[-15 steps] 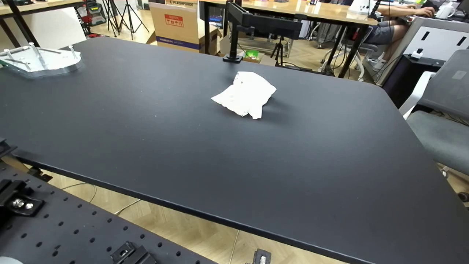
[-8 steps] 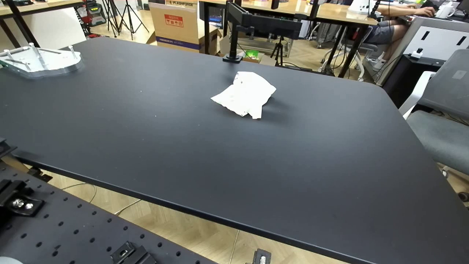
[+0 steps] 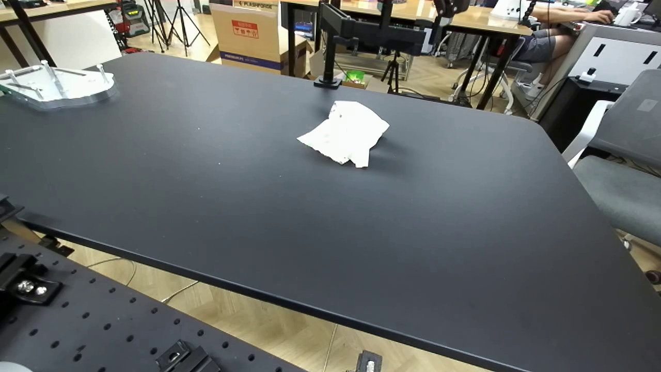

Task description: Pick the cloth on the table and put it on the black stand

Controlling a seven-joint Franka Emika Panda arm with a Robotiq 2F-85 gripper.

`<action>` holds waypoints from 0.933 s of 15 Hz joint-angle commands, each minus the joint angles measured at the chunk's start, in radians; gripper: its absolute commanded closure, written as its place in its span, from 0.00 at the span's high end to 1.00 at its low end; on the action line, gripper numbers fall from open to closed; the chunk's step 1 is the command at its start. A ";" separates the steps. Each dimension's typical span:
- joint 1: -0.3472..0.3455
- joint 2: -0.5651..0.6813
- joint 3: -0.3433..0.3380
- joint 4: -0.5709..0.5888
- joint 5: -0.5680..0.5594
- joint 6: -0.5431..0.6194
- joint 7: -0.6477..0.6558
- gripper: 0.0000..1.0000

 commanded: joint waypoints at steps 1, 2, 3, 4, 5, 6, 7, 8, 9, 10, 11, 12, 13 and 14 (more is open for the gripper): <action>0.015 0.135 -0.008 0.119 -0.016 -0.026 0.087 1.00; 0.017 0.166 -0.008 0.140 -0.014 -0.022 0.100 1.00; 0.018 0.199 -0.008 0.164 -0.012 -0.026 0.114 1.00; 0.017 0.228 -0.007 0.186 -0.007 -0.030 0.120 1.00; 0.016 0.258 -0.007 0.207 -0.005 -0.028 0.129 1.00; 0.015 0.284 -0.006 0.227 -0.001 -0.031 0.136 1.00; 0.014 0.309 -0.005 0.245 0.003 -0.031 0.143 1.00; 0.014 0.332 -0.004 0.262 0.006 -0.029 0.149 1.00; 0.013 0.352 -0.003 0.275 0.007 -0.025 0.152 1.00; 0.013 0.373 0.000 0.287 0.009 -0.019 0.152 1.00; 0.012 0.389 0.004 0.297 0.013 -0.015 0.152 1.00; 0.011 0.406 0.008 0.306 0.016 -0.013 0.149 1.00; 0.010 0.422 0.012 0.317 0.020 -0.012 0.147 1.00; 0.009 0.437 0.018 0.326 0.024 -0.013 0.142 1.00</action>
